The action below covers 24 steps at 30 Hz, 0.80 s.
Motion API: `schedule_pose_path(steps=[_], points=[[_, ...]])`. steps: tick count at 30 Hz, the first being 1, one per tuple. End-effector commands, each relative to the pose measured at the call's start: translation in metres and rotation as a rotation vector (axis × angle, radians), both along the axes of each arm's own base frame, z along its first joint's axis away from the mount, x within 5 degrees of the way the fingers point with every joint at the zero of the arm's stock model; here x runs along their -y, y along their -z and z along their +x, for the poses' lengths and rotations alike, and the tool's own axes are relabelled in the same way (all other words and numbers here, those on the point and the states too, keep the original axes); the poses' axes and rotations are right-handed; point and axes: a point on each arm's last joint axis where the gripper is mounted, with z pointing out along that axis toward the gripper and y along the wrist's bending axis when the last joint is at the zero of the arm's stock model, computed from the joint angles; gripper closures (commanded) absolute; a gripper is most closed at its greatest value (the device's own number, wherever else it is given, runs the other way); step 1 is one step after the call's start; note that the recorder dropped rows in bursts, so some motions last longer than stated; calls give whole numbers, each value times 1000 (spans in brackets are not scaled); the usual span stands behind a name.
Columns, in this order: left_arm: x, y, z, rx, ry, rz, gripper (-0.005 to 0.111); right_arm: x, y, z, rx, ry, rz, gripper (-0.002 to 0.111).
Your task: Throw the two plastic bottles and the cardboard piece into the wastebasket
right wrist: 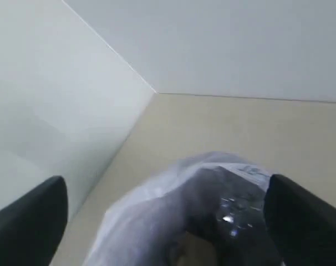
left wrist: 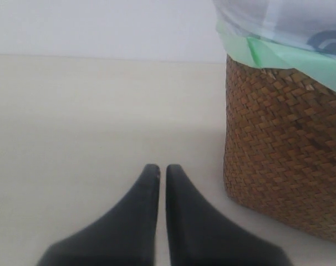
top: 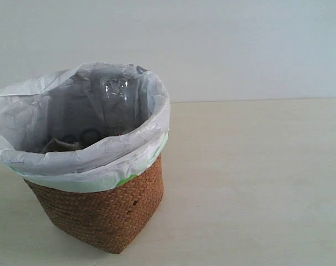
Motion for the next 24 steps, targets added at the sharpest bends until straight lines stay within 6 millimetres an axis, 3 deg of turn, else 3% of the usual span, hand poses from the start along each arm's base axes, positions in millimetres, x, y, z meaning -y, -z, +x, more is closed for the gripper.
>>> schedule_pose_path(steps=[1,6,12,15,19,24], points=[[0,1,0,-2,-2,10,103,15,12,7,-23,137,-193,22],[0,1,0,-2,-2,10,103,37,27,13,-35,272,-484,22],[0,1,0,-2,-2,10,103,47,36,11,-89,299,-622,25],[0,1,0,-2,-2,10,103,46,37,8,-117,286,-630,47],[0,1,0,-2,-2,10,103,49,39,4,-141,262,-686,104],[0,1,0,-2,-2,10,103,63,29,-16,-159,269,-753,106]])
